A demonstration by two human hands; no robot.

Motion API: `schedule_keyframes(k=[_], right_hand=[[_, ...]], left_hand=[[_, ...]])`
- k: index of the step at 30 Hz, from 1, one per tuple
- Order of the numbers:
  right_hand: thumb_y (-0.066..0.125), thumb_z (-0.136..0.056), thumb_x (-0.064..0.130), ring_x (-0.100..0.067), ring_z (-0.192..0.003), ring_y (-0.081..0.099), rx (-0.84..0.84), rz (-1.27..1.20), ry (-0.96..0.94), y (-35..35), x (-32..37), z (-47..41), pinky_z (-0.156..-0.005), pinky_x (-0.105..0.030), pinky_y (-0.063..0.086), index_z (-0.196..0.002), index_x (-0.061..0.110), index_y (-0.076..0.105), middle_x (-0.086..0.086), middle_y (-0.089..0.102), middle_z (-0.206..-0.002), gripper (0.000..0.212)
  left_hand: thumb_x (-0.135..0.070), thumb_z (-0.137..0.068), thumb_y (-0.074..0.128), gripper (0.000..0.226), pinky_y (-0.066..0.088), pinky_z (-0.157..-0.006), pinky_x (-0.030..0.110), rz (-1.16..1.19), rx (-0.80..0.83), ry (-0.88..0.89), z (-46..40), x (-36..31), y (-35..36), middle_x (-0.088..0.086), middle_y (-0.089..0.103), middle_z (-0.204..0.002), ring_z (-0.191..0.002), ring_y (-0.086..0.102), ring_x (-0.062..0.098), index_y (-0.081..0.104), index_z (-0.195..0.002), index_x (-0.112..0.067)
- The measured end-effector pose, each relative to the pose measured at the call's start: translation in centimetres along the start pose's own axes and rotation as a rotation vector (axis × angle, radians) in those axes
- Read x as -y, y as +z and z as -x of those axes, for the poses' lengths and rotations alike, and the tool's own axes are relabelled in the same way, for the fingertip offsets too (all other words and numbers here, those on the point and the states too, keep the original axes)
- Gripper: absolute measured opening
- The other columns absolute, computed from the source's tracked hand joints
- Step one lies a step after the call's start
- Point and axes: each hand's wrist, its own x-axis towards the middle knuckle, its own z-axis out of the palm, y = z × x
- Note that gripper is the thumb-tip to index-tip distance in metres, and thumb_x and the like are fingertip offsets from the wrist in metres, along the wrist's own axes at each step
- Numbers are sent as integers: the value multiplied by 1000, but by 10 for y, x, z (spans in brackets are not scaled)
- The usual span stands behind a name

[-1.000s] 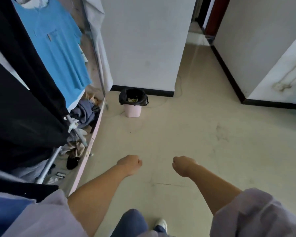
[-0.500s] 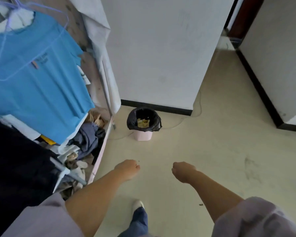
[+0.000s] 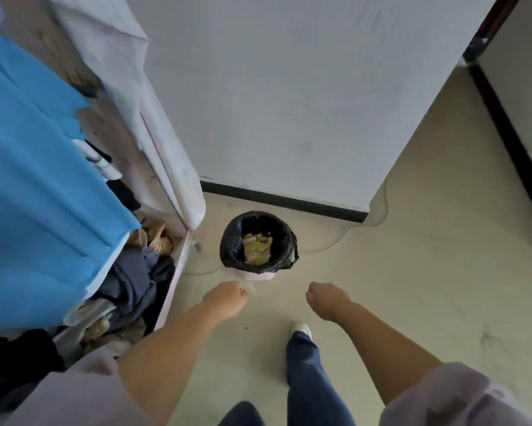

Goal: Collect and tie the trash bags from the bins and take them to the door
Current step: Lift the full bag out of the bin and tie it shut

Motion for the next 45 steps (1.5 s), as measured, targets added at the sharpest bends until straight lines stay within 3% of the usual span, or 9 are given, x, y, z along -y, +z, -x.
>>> schedule_keyframes(k=[5,11,17,23,27,33,39,42,45], right_hand=[[26,-100,29,-32,-115,53,36,10,-11,-6,-23,-116,-89,-35,43,-121,7,50,-16,55,-127,38],[28,-100,20,-33,-112,56,23,-8,-29,42,-34,-252,-85,-36,45,-117,7,53,-15,58,-124,33],[31,-99,25,-38,-113,53,-124,-109,-14,100,-45,-359,-89,-43,44,-125,10,44,-17,50,-126,33],[34,-100,30,-39,-124,46,-302,-354,49,144,-49,-442,-97,-46,41,-148,11,16,-19,38,-143,55],[34,-99,36,-42,-120,50,-323,-604,90,156,-44,-468,-95,-47,44,-148,8,14,-24,47,-137,60],[42,-93,50,-38,-112,53,-106,-857,123,155,-45,-464,-78,-47,55,-144,20,17,-16,49,-134,64],[44,-84,69,-42,-132,38,153,-1125,174,162,-53,-467,-90,-58,43,-147,30,17,-9,35,-150,79],[46,-89,59,-28,-103,59,186,-1240,156,163,-49,-465,-74,-40,54,-130,18,46,-8,59,-119,58],[52,-91,46,-20,-68,56,57,-1206,177,161,-45,-462,-50,-23,45,-111,8,55,-7,59,-87,43]], left_hand=[[-30,-99,31,39,47,-85,38,77,-14,-43,-99,-12,15,18,60,-113,-105,58,33,57,-111,-3],[-28,-98,31,33,36,-64,33,138,-92,-77,-235,21,64,6,50,-77,-78,52,25,43,-71,-15],[-23,-97,39,37,46,-92,45,215,-333,-125,-347,59,107,13,46,-130,-116,50,32,48,-131,-13],[-22,-94,47,58,38,-105,44,161,-662,-180,-423,90,152,12,26,-150,-138,25,32,25,-146,-9],[-21,-94,47,69,40,-103,43,388,-732,-188,-442,99,159,11,16,-155,-137,30,32,10,-151,-10],[-28,-98,39,51,41,-97,44,905,-616,-358,-443,114,155,20,46,-139,-122,48,38,27,-143,-7],[-77,-75,44,90,41,-101,54,1415,-197,-436,-441,133,158,6,37,-150,-132,42,34,30,-146,-23],[-69,-77,55,83,43,-99,58,1651,-77,-402,-436,130,162,9,42,-145,-128,45,36,34,-143,-23],[-49,-82,66,70,49,-92,50,1791,-33,-384,-433,129,161,14,50,-131,-117,51,33,40,-138,-17]])
